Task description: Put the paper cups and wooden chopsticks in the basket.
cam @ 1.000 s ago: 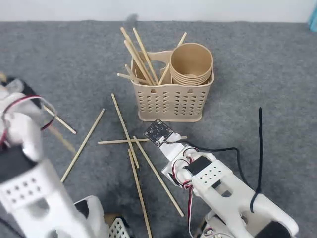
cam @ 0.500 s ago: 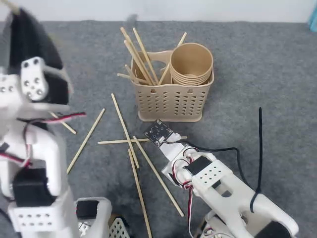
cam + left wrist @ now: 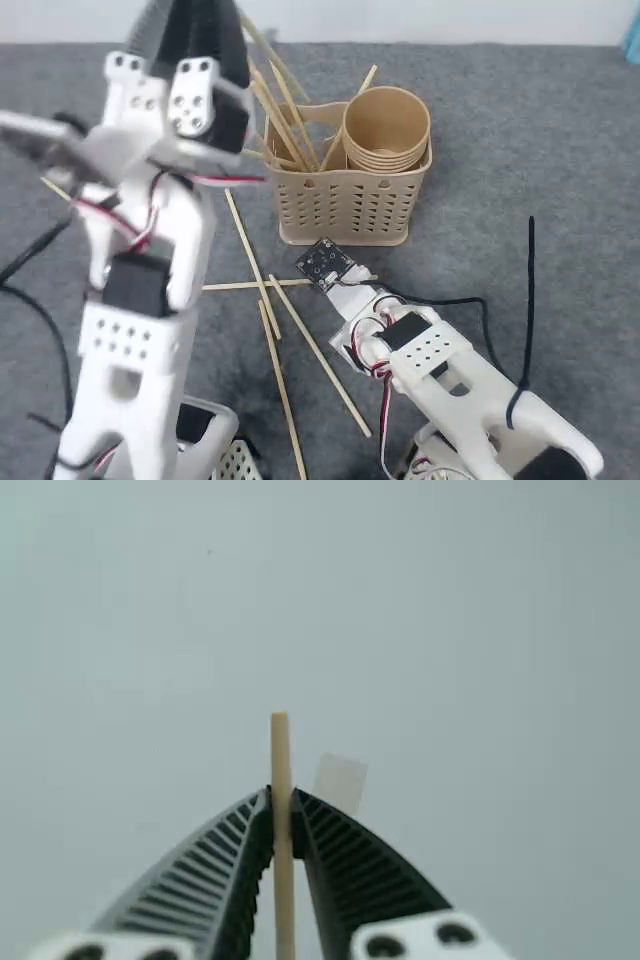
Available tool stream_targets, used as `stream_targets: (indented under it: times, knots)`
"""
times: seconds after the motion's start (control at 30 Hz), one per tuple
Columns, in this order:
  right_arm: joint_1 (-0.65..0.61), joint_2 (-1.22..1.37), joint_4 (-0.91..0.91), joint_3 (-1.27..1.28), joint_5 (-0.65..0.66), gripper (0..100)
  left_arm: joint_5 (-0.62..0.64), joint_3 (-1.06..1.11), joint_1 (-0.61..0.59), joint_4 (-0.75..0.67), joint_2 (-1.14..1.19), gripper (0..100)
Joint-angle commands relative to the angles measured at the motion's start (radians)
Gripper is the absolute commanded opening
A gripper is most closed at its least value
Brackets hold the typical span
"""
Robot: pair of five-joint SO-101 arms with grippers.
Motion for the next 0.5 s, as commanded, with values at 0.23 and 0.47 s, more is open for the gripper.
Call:
stream_targets:
  times: [0.23,0.47]
  knots:
    - [0.012,-0.005,-0.007,-0.009,0.012,1.2,0.011,0.325,-0.003,-0.235,0.035,1]
    - [0.012,-0.004,-0.008,-0.011,0.012,1.2,0.014,0.636,-0.002,-0.456,0.035,1]
